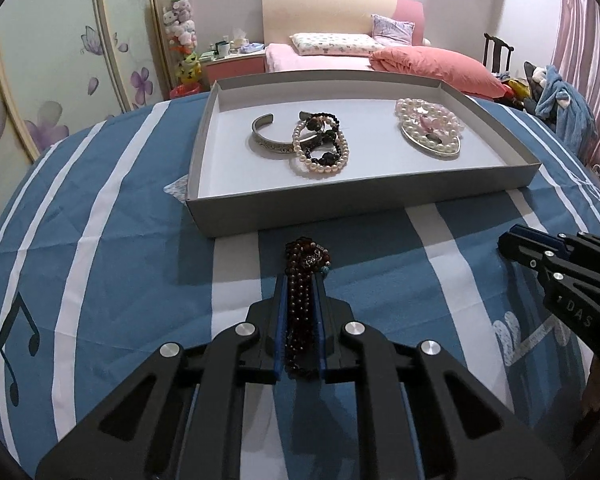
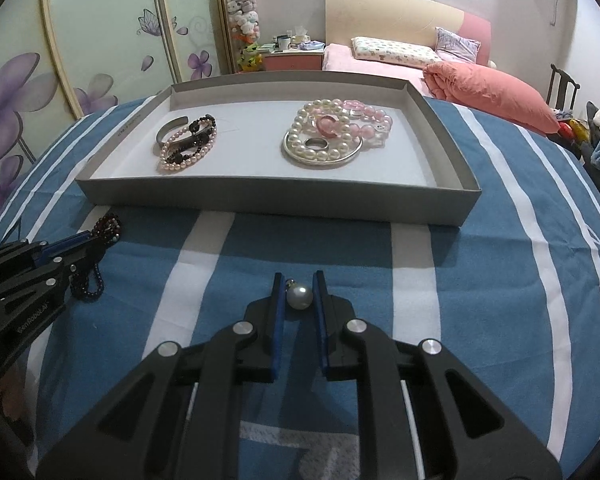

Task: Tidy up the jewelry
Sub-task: 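Grasp the dark red bead bracelet with the left tool and lift it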

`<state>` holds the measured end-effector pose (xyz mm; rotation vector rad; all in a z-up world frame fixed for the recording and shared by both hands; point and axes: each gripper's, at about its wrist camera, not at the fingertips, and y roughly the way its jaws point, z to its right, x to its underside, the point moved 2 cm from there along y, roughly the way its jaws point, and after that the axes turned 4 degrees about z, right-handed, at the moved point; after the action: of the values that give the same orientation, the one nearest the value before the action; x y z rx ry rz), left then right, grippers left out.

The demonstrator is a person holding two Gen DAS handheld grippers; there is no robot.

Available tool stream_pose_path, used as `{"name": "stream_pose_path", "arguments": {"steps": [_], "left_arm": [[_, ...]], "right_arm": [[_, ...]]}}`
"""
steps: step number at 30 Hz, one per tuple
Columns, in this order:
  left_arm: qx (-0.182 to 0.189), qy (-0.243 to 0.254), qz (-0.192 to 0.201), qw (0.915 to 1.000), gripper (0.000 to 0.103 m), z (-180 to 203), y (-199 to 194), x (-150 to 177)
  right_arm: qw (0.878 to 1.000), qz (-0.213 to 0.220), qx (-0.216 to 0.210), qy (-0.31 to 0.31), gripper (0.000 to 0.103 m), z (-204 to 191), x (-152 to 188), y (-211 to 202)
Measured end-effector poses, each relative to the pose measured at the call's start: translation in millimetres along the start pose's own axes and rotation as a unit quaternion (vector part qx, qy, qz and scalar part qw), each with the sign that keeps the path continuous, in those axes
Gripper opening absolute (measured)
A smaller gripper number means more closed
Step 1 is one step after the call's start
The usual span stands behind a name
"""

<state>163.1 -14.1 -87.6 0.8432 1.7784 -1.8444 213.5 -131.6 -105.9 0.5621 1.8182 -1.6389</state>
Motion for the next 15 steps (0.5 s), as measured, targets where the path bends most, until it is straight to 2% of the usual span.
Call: {"name": "stream_pose_path", "arguments": {"steps": [15], "left_arm": [[0.002, -0.002, 0.0, 1.0, 0.013, -0.5, 0.6, -1.9]], "right_arm": [[1.0, 0.0, -0.001, 0.001, 0.015, -0.7, -0.1, 0.0]]}}
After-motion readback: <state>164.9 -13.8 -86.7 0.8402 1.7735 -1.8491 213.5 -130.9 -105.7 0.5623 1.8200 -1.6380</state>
